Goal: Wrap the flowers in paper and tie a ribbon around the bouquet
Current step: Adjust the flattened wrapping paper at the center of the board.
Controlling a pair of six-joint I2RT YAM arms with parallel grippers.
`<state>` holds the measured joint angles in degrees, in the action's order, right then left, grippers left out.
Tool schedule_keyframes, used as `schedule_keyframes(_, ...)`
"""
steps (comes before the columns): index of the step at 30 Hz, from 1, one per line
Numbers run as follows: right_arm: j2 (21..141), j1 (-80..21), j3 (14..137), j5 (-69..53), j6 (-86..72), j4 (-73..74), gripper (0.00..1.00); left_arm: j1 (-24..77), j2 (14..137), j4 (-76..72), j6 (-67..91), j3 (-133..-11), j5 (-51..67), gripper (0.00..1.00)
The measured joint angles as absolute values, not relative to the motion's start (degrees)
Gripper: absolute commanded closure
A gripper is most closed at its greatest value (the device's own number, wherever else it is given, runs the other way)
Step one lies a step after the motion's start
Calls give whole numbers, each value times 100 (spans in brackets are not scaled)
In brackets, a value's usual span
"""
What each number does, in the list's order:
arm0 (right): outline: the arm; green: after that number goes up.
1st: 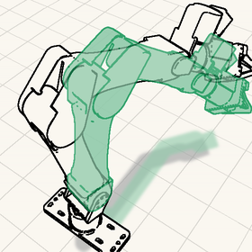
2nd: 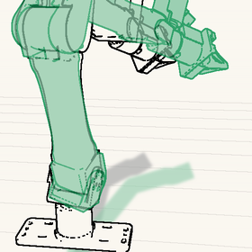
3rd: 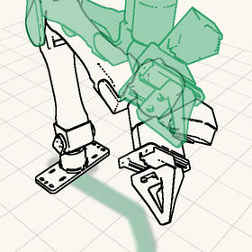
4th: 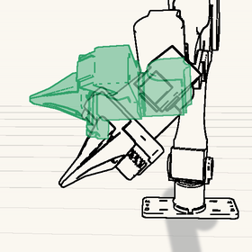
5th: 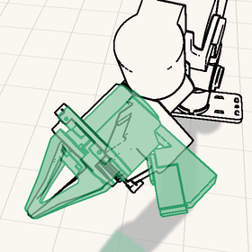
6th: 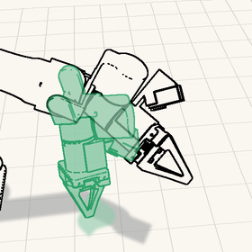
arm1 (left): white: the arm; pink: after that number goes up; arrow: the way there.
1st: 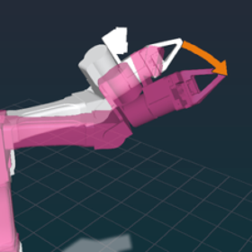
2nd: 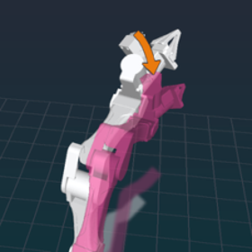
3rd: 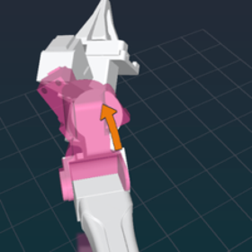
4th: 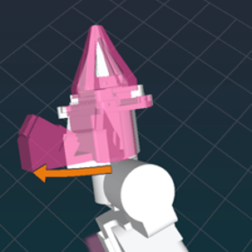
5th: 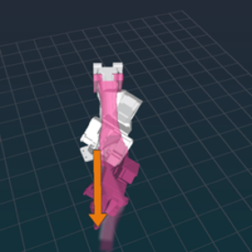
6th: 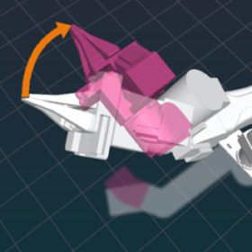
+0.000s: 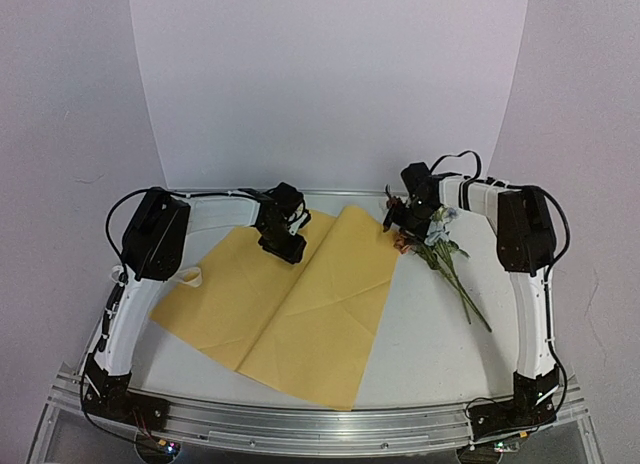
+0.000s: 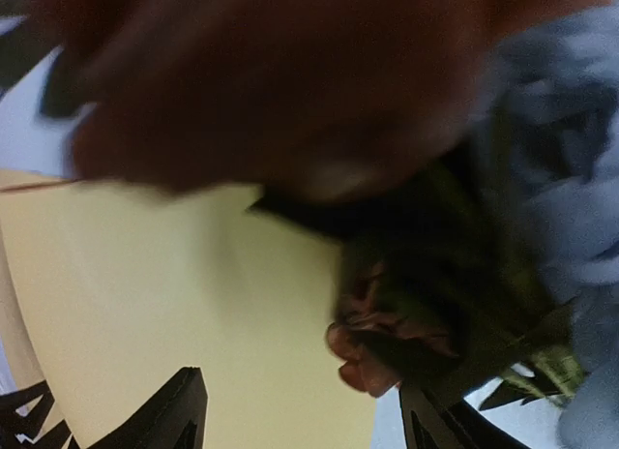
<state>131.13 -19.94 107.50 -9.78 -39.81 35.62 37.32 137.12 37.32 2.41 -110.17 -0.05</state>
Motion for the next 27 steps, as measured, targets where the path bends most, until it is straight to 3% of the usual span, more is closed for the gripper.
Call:
schedule_keyframes(13,13036,-1174,10215,-501,-4077,3823,30,3717,13820,3962,-220,-11286,66,47)
schedule_keyframes(27,11794,-1104,9337,-591,-3905,3826,18,3458,14514,3924,-1552,-12434,97,46)
